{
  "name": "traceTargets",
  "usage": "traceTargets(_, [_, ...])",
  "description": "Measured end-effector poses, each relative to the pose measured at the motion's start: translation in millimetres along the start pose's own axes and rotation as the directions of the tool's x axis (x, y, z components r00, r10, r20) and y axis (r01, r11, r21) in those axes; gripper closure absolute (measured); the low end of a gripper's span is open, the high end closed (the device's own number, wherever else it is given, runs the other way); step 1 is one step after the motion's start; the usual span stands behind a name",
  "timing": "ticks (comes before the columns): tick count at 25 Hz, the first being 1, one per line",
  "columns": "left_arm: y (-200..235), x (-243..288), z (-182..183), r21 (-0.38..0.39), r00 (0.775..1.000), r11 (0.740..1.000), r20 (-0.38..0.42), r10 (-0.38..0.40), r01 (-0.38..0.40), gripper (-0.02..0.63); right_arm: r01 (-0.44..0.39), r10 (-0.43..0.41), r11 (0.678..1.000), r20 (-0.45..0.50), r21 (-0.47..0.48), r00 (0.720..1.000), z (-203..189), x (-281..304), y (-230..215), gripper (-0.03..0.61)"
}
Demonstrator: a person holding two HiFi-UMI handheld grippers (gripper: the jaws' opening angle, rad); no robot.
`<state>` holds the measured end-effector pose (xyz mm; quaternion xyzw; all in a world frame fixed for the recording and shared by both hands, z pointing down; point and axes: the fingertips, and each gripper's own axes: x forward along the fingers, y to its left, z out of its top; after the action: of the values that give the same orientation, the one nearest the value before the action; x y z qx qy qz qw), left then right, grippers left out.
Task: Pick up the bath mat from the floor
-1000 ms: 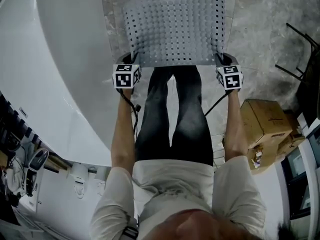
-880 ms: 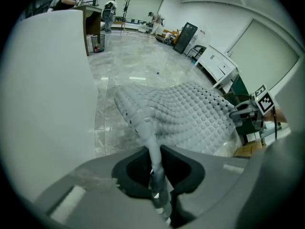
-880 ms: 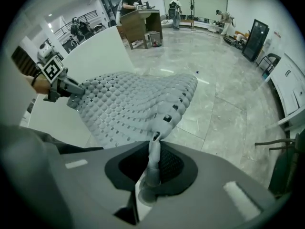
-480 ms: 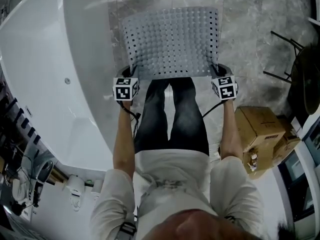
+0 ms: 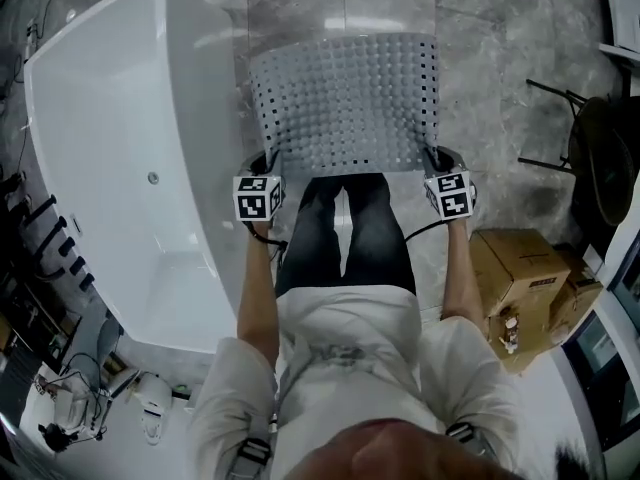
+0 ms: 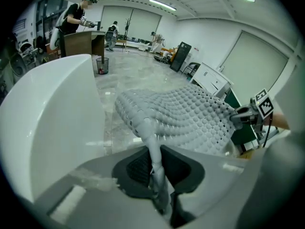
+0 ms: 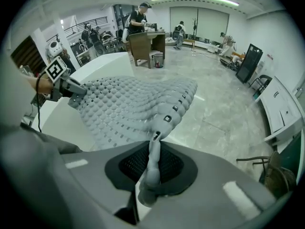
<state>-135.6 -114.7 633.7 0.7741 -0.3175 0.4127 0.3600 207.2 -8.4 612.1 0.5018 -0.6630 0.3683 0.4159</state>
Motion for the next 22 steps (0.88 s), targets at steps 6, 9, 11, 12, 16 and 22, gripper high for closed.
traceTargets(6, [-12.2, -50.9, 29.0, 0.009, 0.998, 1.000, 0.062, 0.007, -0.008, 0.563, 0.026, -0.026, 1.000, 0.059, -0.002, 0.998, 27.0, -53.7, 9.1, 0.538])
traceTargets(9, [-16.4, -76.5, 47.4, 0.025, 0.995, 1.000, 0.097, 0.008, -0.010, 0.563, 0.040, -0.037, 0.999, 0.086, -0.025, 0.996, 43.9, -80.3, 13.0, 0.537])
traceTargets(11, [-17.9, -92.5, 59.1, 0.035, 0.992, 0.999, 0.124, 0.009, -0.014, 0.563, 0.049, -0.046, 0.998, 0.107, -0.031, 0.993, 55.9, -97.6, 15.0, 0.537])
traceTargets(12, [-19.1, -100.4, 64.8, 0.039, 0.991, 0.999, 0.137, 0.009, -0.015, 0.563, 0.054, -0.050, 0.998, 0.116, -0.031, 0.992, 61.2, -106.3, 15.7, 0.537])
traceTargets(16, [-26.1, -131.2, 87.7, 0.056, 0.983, 0.998, 0.182, 0.010, -0.021, 0.563, 0.072, -0.065, 0.997, 0.160, -0.039, 0.985, 82.6, -139.8, 18.1, 0.537])
traceTargets(22, [-34.4, -177.6, 121.5, 0.083, 0.965, 0.996, 0.261, 0.006, -0.028, 0.563, 0.106, -0.093, 0.993, 0.228, -0.049, 0.969, 116.2, -188.3, 21.4, 0.537])
